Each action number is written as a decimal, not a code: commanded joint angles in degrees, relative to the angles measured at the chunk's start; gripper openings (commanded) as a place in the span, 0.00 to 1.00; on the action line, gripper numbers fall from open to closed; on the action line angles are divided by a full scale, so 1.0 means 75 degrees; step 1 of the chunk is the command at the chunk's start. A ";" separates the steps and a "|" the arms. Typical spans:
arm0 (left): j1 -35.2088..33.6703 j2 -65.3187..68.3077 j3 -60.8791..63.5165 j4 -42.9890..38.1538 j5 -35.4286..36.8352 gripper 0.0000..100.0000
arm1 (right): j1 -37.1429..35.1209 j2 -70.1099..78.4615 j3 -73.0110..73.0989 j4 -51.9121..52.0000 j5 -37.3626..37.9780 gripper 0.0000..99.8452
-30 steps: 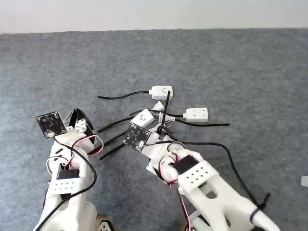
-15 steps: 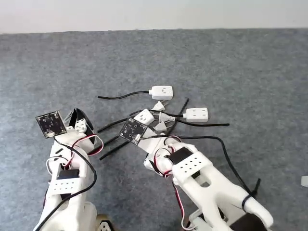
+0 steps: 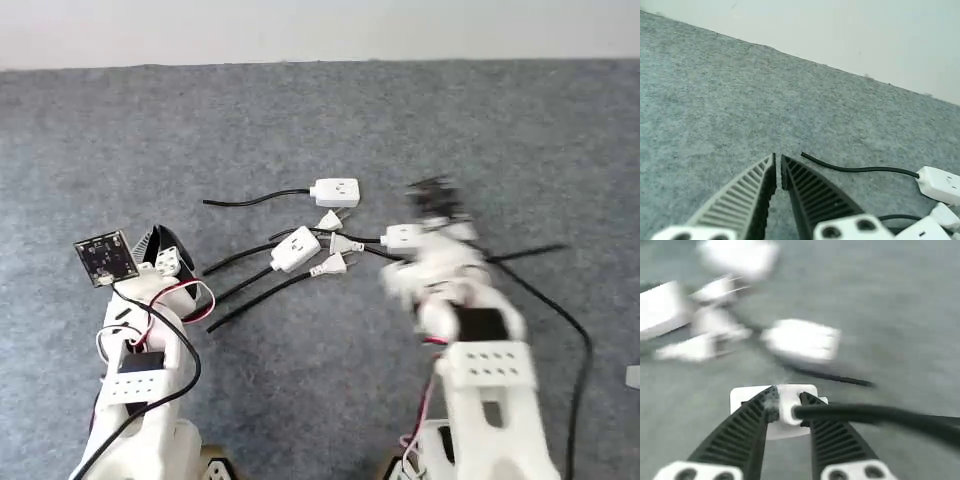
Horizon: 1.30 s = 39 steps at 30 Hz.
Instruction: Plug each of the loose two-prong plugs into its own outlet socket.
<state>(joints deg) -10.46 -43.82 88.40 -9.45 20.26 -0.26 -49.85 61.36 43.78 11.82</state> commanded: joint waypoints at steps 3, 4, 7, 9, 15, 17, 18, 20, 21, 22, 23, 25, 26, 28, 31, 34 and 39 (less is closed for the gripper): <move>0.0117 -0.0082 -0.0205 0.0469 -0.0340 0.02 | 0.3651 -0.0393 -0.0867 -0.0018 -0.0070 0.01; 0.0223 -0.0070 -0.0334 0.0926 -0.0633 0.02 | 0.4167 -0.0217 -0.0985 -0.0088 0.0082 0.01; 0.0363 -0.0070 -0.0897 0.2426 -0.1442 0.02 | 0.5421 0.0662 -0.1559 -0.0686 0.0445 0.01; 0.0352 -0.0070 -0.1155 0.3012 -0.1922 0.02 | 0.6136 0.1424 -0.2086 -0.1178 0.0539 0.01; 0.0375 -0.0070 -0.1178 0.3141 -0.2286 0.03 | 0.7437 0.4144 -0.4079 -0.1448 0.0539 0.01; 0.0375 -0.0070 -0.1166 0.3177 -0.2286 0.08 | 0.7625 0.5070 -0.4607 -0.1530 0.0539 0.01; 0.0375 -0.0070 -0.1166 0.3294 -0.2286 0.11 | 0.7695 0.5515 -0.4829 -0.1647 0.0539 0.01; 0.0387 -0.0082 -0.1178 0.3470 -0.2286 0.16 | 0.7812 0.6324 -0.5181 -0.1952 0.0539 0.01; 0.0422 -0.0082 -0.1178 0.3505 -0.2286 0.17 | 0.7859 0.6711 -0.5322 -0.2116 0.0539 0.01; 0.0457 -0.0082 -0.1178 0.3516 -0.2286 0.18 | 0.7906 0.7051 -0.5439 -0.2256 0.0527 0.01; 0.0481 -0.0082 -0.1178 0.3516 -0.2286 0.18 | 0.7953 0.7367 -0.5544 -0.2385 0.0527 0.01; 0.0481 -0.0082 -0.1166 0.3516 -0.2286 0.18 | 0.8000 0.7848 -0.5732 -0.2456 0.0527 0.02; 0.0481 -0.0082 -0.1166 0.3516 -0.2286 0.18 | 0.8023 0.8012 -0.5814 -0.2421 0.0527 0.04; 0.0481 -0.0082 -0.1166 0.3505 -0.2286 0.18 | 0.8035 0.8152 -0.5908 -0.2315 0.0527 0.12; 0.0481 -0.0082 -0.1155 0.3505 -0.2286 0.18 | 0.7988 0.8023 -0.5896 -0.2303 0.0527 0.25; 0.0481 -0.0105 -0.1155 0.3528 -0.2333 0.18 | 0.7977 0.7613 -0.5919 -0.1905 0.0527 0.26; 0.0527 -0.0070 -0.1389 0.3774 -0.2333 0.18 | 0.7684 0.6230 -0.5919 -0.0440 0.0457 0.21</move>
<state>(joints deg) -7.12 -43.82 82.07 16.75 3.30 58.81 5.63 20.40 34.46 15.16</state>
